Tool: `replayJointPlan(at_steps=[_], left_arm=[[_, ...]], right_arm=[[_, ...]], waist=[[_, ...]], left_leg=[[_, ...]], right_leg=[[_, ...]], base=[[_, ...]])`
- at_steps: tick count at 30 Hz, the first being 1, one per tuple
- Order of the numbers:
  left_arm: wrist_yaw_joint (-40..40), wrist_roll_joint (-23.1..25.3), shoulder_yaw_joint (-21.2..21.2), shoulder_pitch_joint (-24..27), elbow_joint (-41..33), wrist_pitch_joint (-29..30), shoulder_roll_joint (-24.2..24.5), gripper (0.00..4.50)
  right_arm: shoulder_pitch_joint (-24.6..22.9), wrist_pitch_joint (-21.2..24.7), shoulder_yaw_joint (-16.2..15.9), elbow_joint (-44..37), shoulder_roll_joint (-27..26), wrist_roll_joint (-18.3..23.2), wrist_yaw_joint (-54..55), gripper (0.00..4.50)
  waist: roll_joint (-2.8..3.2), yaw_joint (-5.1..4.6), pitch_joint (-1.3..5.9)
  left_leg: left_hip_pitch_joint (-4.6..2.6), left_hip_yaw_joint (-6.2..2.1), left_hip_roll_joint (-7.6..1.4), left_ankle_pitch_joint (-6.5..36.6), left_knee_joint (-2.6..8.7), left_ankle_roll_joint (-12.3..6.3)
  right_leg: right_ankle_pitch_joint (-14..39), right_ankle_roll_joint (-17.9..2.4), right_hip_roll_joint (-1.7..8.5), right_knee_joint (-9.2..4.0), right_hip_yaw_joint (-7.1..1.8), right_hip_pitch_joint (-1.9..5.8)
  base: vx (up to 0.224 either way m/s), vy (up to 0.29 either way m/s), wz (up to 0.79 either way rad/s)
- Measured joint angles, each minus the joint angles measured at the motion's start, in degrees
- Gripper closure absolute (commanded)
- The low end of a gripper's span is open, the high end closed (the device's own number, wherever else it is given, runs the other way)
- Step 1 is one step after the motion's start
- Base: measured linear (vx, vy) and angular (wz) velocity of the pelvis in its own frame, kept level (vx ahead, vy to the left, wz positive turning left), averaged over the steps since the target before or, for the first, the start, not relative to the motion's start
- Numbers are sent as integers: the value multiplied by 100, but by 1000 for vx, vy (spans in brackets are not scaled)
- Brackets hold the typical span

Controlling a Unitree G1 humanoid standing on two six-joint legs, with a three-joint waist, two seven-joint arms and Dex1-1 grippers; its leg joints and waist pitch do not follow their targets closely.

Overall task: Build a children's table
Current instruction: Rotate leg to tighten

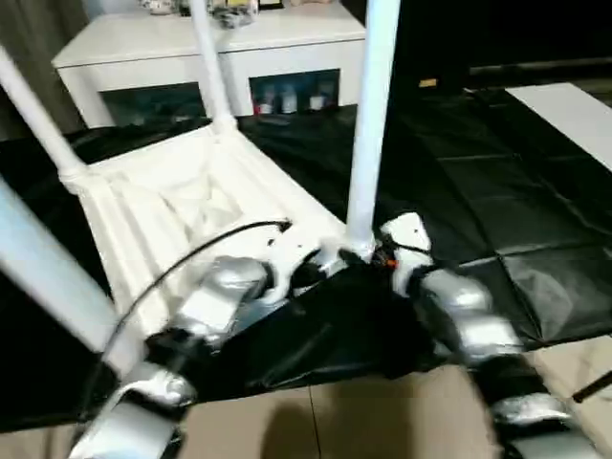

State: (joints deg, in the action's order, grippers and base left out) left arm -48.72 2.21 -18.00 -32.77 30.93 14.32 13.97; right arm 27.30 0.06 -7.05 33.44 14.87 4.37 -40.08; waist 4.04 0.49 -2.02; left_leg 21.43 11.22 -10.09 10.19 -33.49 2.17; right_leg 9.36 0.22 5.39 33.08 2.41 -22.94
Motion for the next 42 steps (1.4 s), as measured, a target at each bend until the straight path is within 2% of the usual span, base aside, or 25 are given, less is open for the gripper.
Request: replayJointPlan(at_steps=[2, 4, 6, 9, 16, 18, 30, 34, 36, 38, 39, 42], left_arm=[[-502, -128, -39, 180, -210, -187, 275, 450], [-1066, -294, -81, 375, -502, -225, 564, 450], [-1391, -361, -125, 437, -679, -187, 737, 450], [-1714, -460, -216, 578, -987, -109, 977, 450], [-1884, -484, -228, 605, -1016, -162, 1036, 450], [-1896, -485, -225, 605, -1016, -159, 1040, 450], [-1894, -482, -218, 603, -1028, -118, 1041, 450], [-1733, -465, -199, 593, -965, -132, 987, 450], [-1435, -394, -122, 512, -794, -126, 832, 450], [-982, -298, -86, 361, -557, -79, 583, 450], [-593, -226, -33, 242, -359, -11, 318, 450], [87, -115, -10, -3, -77, 230, -98, 450]], right_arm=[[-75, -80, -113, -153, 224, 27, -483, 70], [-124, -111, -252, -234, 406, 71, -985, 70], [-192, -143, -338, -379, 420, 85, -1308, 70], [-275, -146, -496, -574, 559, 204, -1761, 70], [-283, -141, -579, -622, 679, 224, -2165, 70], [-283, -141, -581, -622, 678, 226, -2174, 96], [-282, -64, -606, -609, 665, 273, -2267, 177], [-252, -79, -590, -480, 591, 246, -2030, 180], [-142, -67, -466, -225, 389, 188, -1542, 180], [-20, 10, -337, 21, 208, 135, -881, 181], [39, 113, -172, 159, 29, 61, -316, 181], [193, 354, 52, 337, -280, -52, 732, 181]], waist=[[0, 31, 0], [1, 145, 0], [1, 208, -1], [-4, 223, -4], [-7, 257, -6], [-10, 255, -7], [-12, 251, -6], [-14, 238, -5], [-17, 194, -4], [-20, 129, -5], [-28, 116, -6], [-35, 104, -7]], left_leg=[[-2, -1, 0, 1, 18, 0], [6, 1, -3, 0, 34, 0], [20, 8, -13, 0, 33, 0], [37, 12, -11, 2, 23, -3], [48, 12, -12, 1, -3, -2], [50, 12, -11, 1, -6, -2], [51, 12, -11, 0, -9, -3], [46, 11, -12, -1, -17, -3], [42, 11, -12, -2, -24, -2], [40, 10, -11, -2, -34, -2], [37, 11, -9, -2, -37, -2], [33, 10, -7, -2, -42, -2]], right_leg=[[0, 0, -1, 1, 3, -1], [3, 3, -2, 1, 11, -13], [6, 6, -2, 0, 17, -21], [6, 6, 0, -3, 14, -27], [5, 5, 0, 7, 1, -28], [5, 5, 0, 7, -3, -28], [4, 3, 0, 10, -3, -28], [3, 2, -1, 14, -3, -23], [2, 1, -1, 15, -5, -20], [1, -1, -1, 12, -10, -17], [2, 1, -1, 10, -14, -14], [14, 21, 0, 5, -15, -13]], base=[[0, 0, 0], [0, 0, 0], [0, 0, 0], [0, 0, 0], [0, 0, 0], [0, 0, 0], [0, 0, 0], [0, 0, 0], [0, 0, 0], [0, 0, 0], [0, 0, 0], [-17, 5, -1]])
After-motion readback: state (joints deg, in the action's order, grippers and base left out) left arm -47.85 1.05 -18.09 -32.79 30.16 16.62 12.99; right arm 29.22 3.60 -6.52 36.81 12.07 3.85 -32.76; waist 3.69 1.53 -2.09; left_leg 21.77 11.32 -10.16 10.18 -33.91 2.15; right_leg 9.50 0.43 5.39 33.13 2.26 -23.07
